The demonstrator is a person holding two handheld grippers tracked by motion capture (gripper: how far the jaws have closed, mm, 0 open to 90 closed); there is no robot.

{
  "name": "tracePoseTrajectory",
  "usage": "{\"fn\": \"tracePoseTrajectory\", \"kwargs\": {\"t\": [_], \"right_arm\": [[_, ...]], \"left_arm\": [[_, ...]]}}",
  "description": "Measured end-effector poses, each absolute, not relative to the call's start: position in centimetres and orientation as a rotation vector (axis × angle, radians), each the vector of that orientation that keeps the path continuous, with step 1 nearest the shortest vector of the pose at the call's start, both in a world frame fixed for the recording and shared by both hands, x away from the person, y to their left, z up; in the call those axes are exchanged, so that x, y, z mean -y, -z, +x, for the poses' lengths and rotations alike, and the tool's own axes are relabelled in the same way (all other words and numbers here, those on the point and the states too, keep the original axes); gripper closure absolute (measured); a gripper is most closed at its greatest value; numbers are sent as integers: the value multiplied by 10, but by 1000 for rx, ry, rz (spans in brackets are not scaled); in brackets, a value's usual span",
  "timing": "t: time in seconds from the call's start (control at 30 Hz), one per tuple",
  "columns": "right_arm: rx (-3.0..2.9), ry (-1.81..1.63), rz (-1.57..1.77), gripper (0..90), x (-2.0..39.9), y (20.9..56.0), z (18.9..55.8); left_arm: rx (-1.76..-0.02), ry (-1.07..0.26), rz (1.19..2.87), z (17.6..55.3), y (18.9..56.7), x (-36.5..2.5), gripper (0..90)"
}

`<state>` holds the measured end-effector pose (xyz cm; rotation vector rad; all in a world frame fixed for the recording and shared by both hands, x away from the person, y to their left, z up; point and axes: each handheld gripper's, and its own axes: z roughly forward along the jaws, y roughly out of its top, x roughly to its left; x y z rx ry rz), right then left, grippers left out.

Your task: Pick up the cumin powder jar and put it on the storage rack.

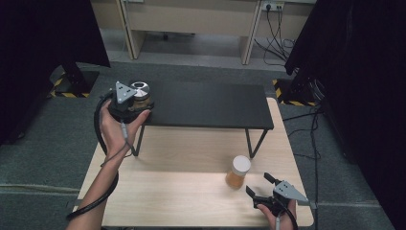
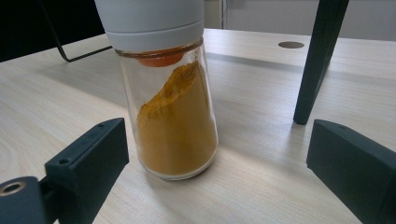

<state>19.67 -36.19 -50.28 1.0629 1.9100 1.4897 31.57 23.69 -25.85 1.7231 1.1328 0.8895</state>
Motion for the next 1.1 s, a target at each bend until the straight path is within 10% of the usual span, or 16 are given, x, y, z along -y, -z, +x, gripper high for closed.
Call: {"fn": "tracePoseTrajectory", "kwargs": {"t": [1.1], "right_arm": [[-1916, -1483, 1053, 58, 360, 502, 196]], "left_arm": [[-1173, -872, 1604, 326, 289, -241, 302]]}}
